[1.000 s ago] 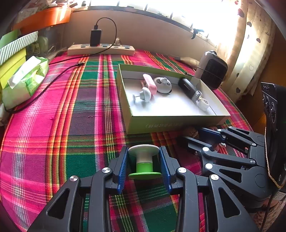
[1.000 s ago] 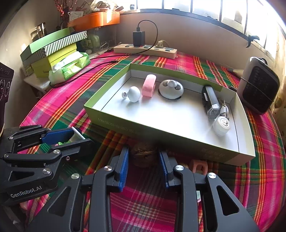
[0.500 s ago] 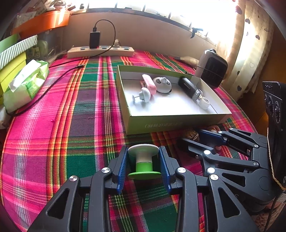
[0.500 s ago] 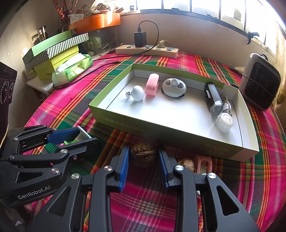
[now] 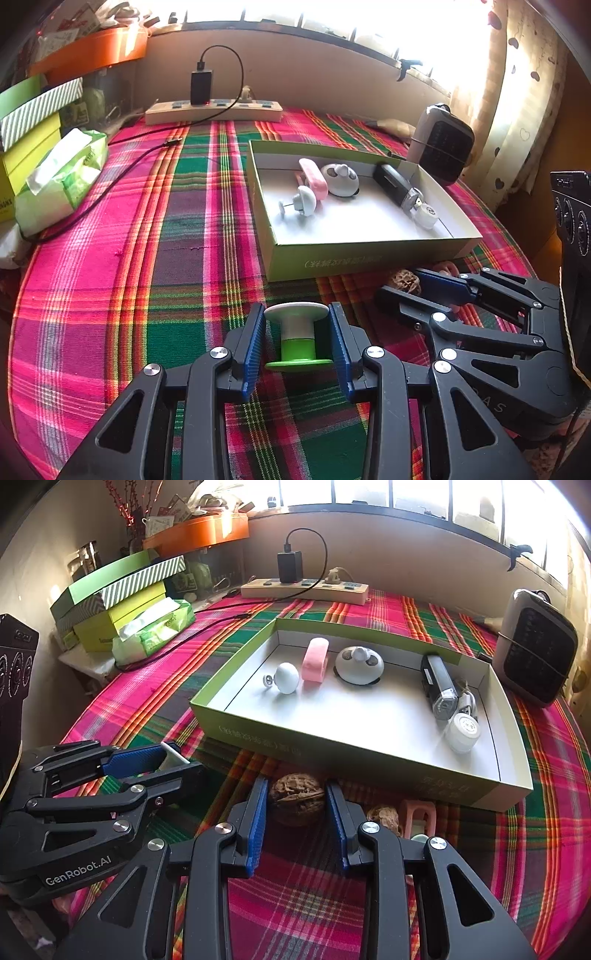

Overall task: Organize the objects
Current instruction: 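Lift the spool with the left tool while the right tool moves toward a walnut, then close the right tool on the walnut while the left tool holds the spool, then carry the walnut with the right tool while the left tool carries the spool into the box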

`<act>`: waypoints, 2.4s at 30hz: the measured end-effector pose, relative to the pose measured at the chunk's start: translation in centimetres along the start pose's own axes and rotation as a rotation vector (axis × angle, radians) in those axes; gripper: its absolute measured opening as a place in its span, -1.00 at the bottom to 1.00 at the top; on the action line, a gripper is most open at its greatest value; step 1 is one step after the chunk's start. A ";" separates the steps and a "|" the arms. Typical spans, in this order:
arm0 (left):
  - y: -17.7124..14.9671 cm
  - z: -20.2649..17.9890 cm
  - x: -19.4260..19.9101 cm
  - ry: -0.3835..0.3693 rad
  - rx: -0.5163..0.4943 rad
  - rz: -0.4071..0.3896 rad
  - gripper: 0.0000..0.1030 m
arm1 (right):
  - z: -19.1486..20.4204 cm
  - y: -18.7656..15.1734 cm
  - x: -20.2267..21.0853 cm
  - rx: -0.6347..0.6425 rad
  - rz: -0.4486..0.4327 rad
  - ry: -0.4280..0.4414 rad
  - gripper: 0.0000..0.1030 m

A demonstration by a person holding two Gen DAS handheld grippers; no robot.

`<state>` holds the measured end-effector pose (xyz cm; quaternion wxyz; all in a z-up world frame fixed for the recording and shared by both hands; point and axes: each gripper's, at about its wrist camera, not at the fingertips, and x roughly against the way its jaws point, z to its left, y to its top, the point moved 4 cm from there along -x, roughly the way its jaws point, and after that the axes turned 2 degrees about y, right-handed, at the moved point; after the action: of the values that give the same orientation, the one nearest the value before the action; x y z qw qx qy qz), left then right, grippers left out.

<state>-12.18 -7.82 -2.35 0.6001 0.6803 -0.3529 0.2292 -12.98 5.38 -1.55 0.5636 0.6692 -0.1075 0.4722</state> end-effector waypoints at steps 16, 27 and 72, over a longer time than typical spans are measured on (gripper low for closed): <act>0.7 -0.5 1.8 0.004 -0.009 -0.042 -0.38 | -0.3 0.4 2.3 -0.020 -0.057 0.016 -0.38; 1.0 -0.9 2.3 0.007 -0.018 -0.055 -0.38 | -0.8 0.7 3.3 -0.028 -0.086 0.015 -0.38; 7.1 -3.4 -4.0 -0.007 -0.044 -0.024 -0.38 | -9.1 8.9 -4.5 0.000 -0.001 -0.094 -0.38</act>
<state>-19.77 -3.89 -0.01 0.6165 0.6719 -0.3517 0.2117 -26.03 8.38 0.11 0.5582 0.6907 -0.1337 0.4398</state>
